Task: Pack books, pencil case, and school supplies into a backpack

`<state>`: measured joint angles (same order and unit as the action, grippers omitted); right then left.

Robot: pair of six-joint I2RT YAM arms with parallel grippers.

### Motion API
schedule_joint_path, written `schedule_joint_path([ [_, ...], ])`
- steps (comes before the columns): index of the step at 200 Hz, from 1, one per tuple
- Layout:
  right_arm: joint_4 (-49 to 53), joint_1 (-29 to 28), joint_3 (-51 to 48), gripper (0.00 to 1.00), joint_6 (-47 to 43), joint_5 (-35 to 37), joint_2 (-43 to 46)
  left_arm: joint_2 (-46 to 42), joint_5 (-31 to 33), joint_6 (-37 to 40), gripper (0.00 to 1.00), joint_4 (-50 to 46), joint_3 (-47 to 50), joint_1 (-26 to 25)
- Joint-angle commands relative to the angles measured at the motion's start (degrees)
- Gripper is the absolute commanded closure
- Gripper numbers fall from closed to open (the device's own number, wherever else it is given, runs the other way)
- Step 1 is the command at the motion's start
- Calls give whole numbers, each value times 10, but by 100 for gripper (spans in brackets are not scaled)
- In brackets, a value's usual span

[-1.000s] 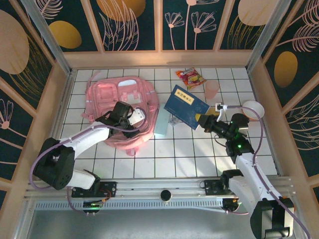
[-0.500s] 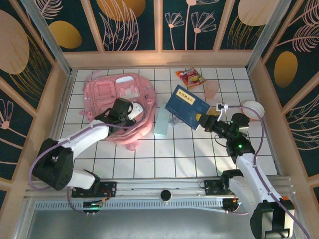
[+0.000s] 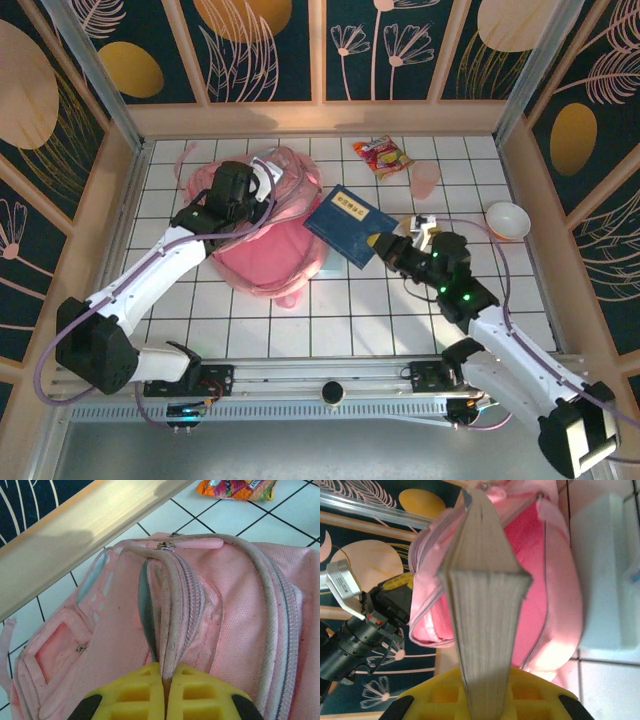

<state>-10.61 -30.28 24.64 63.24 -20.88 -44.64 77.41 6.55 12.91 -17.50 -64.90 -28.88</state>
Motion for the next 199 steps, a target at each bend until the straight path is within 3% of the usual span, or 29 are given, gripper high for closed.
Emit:
schedule_joint_path([
  [1,-62,-77,-16,100,127,142,-19,3,21,-50,100,54,-49,0],
  [41,-158,-198,-15,100,196,266,-114,27,30,-67,100,55,-69,0],
  [60,-221,-257,-8,100,217,357,-166,30,22,-75,100,58,-72,-1],
  [79,-285,-284,8,100,221,412,-226,32,12,-79,100,61,-71,0],
  [128,-434,-286,86,100,169,433,-393,34,2,-73,100,60,-70,0],
  [199,-460,-247,255,100,224,412,-639,33,-27,-77,100,64,-77,0],
])
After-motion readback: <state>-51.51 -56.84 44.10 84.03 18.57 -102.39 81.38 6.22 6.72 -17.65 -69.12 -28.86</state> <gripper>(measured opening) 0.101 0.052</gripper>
